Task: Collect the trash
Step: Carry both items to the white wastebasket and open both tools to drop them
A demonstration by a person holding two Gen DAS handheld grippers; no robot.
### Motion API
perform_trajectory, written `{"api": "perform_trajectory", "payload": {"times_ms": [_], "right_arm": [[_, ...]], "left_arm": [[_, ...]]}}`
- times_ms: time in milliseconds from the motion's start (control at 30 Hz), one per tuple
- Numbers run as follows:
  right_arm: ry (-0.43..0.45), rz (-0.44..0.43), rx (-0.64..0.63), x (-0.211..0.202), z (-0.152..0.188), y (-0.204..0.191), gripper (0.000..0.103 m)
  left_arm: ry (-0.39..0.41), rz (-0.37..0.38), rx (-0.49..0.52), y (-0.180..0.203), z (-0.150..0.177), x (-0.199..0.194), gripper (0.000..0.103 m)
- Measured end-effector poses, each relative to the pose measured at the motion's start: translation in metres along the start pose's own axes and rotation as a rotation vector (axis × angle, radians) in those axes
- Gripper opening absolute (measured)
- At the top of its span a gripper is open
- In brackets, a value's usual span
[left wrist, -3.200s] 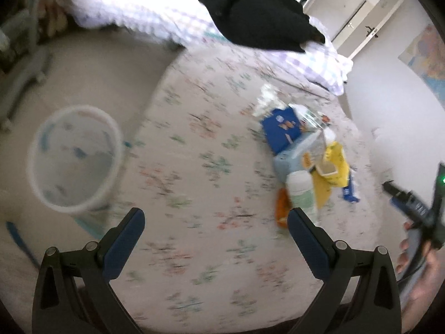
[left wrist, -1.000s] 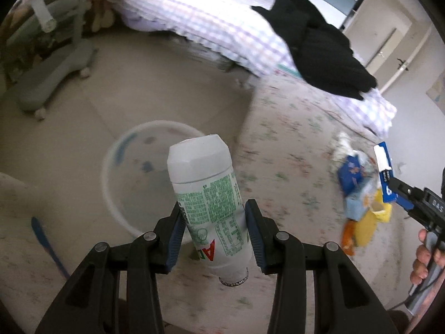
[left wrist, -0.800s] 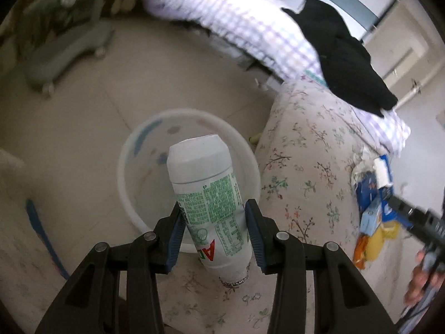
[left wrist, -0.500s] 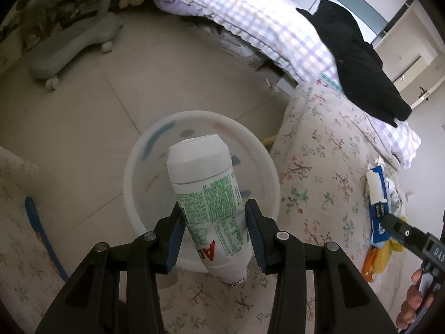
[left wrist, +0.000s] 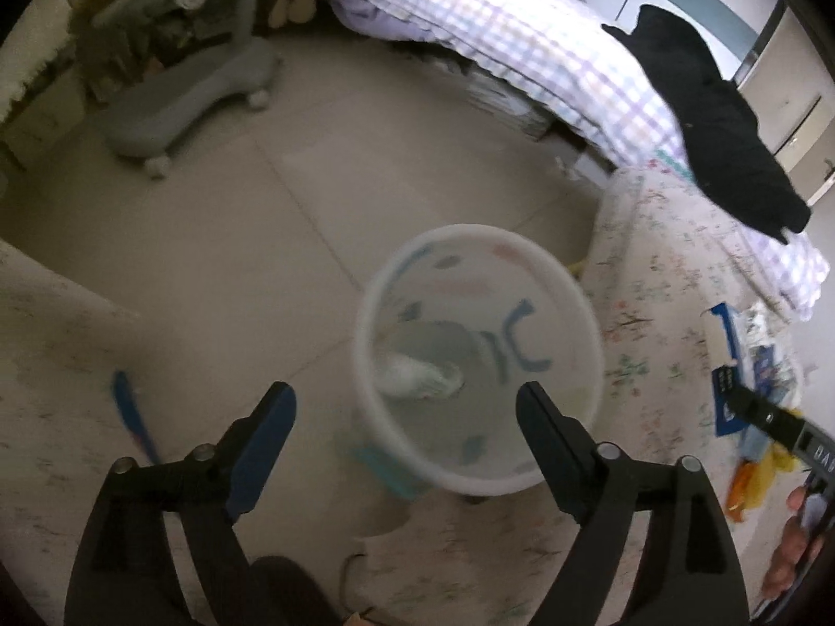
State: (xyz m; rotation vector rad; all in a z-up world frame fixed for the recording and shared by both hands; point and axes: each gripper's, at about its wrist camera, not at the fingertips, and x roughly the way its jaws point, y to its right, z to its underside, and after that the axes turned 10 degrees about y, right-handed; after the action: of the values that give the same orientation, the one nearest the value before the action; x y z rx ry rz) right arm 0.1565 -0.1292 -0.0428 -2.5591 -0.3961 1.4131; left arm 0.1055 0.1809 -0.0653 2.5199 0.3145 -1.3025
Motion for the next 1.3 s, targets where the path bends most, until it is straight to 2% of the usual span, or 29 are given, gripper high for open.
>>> {"api": "perform_trajectory", "payload": {"times_ms": [167, 367, 700, 767, 800, 1067, 1200, 1233, 1300], "right_arm": [[-0.011, -0.009, -0.033, 0.013, 0.002, -0.020, 0.061], [-0.037, -0.047, -0.074, 0.033, 0.009, -0.055, 0.061], [-0.059, -0.081, -0.094, 0.059, 0.012, -0.084, 0.062], [-0.061, -0.095, -0.082, 0.062, 0.011, -0.084, 0.071], [-0.054, -0.095, -0.076, 0.060, 0.010, -0.083, 0.076], [-0.034, -0.062, -0.074, 0.038, 0.014, -0.076, 0.076], [0.013, -0.035, -0.090, 0.015, 0.010, -0.067, 0.076], [0.030, -0.022, -0.095, 0.009, 0.009, -0.065, 0.076], [0.059, 0.012, -0.100, -0.005, 0.007, -0.056, 0.077]], "left_arm": [[-0.017, -0.079, 0.011, -0.027, 0.008, -0.007, 0.089], [0.000, -0.121, 0.029, -0.045, 0.011, -0.015, 0.089], [-0.011, -0.093, 0.035, -0.043, 0.014, -0.018, 0.089], [-0.010, -0.087, 0.041, -0.040, 0.014, -0.019, 0.089], [-0.010, -0.086, 0.046, -0.039, 0.014, -0.019, 0.089], [0.002, -0.070, 0.063, -0.029, 0.015, -0.026, 0.089], [0.009, -0.047, 0.070, -0.018, 0.015, -0.032, 0.090], [0.013, -0.034, 0.071, -0.014, 0.015, -0.035, 0.091], [0.019, -0.019, 0.078, -0.006, 0.015, -0.039, 0.101]]}}
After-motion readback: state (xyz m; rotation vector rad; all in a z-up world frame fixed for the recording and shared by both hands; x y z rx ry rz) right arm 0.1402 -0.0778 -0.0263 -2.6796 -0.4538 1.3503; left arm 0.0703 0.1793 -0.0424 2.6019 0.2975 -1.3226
